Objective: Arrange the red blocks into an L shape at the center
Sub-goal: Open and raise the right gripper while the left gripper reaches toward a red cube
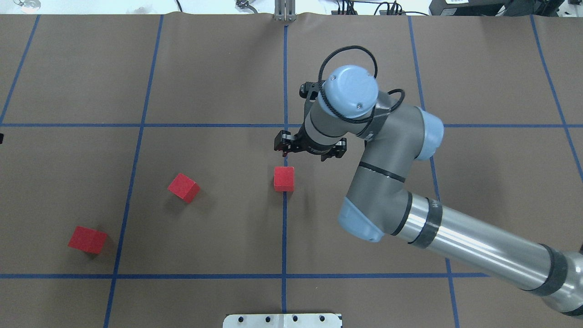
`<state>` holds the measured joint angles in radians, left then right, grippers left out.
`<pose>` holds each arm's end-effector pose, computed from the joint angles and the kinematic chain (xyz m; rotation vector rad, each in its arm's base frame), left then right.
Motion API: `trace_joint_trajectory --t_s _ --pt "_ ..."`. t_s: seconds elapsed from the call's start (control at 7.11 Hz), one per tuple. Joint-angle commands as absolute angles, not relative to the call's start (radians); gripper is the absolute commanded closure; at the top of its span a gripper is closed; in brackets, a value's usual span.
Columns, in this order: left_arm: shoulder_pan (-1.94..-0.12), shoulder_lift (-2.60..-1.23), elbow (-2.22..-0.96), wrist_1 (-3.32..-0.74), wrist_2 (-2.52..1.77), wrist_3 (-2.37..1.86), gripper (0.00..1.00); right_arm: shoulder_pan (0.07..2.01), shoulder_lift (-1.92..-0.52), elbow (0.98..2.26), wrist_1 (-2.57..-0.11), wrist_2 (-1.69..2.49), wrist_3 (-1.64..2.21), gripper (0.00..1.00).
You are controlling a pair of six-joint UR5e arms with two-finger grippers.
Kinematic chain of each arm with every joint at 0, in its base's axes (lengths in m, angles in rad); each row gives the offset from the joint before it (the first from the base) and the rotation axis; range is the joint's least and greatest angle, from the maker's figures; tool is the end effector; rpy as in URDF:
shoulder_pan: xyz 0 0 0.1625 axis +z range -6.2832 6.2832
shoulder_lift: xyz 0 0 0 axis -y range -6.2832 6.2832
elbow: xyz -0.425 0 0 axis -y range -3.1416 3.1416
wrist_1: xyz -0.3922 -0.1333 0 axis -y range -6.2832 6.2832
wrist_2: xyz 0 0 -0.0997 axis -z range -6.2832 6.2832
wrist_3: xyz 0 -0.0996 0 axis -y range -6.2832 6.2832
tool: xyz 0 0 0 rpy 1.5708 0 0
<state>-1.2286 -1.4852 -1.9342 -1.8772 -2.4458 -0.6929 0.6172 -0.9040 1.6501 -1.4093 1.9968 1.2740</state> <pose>0.1005 -0.4517 0.4766 0.0542 1.0054 -0.0651 -0.5042 -0.4708 0.2075 0.0387 -0.9754 0.1013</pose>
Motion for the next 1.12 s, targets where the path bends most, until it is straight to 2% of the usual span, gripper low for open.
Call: trace_joint_trajectory --t_s 0.0,0.28,0.7,0.98 --pt "-1.037 -1.633 -1.95 -1.896 -2.352 -1.046 0.0 0.748 -1.097 1.79 -1.398 2.11 1.199 0.01" --pt "-0.768 -1.762 -1.947 -1.884 -2.068 -1.098 0.0 0.831 -1.214 1.812 -1.397 2.18 1.045 0.01" --pt "-0.661 -1.839 -1.96 -1.711 -1.98 -1.1 0.0 0.836 -1.239 1.802 -1.397 2.169 1.02 0.01" --pt "-0.569 -1.845 -1.967 -1.709 -1.814 -0.96 0.0 0.836 -1.239 1.802 -1.397 2.166 1.022 0.01"
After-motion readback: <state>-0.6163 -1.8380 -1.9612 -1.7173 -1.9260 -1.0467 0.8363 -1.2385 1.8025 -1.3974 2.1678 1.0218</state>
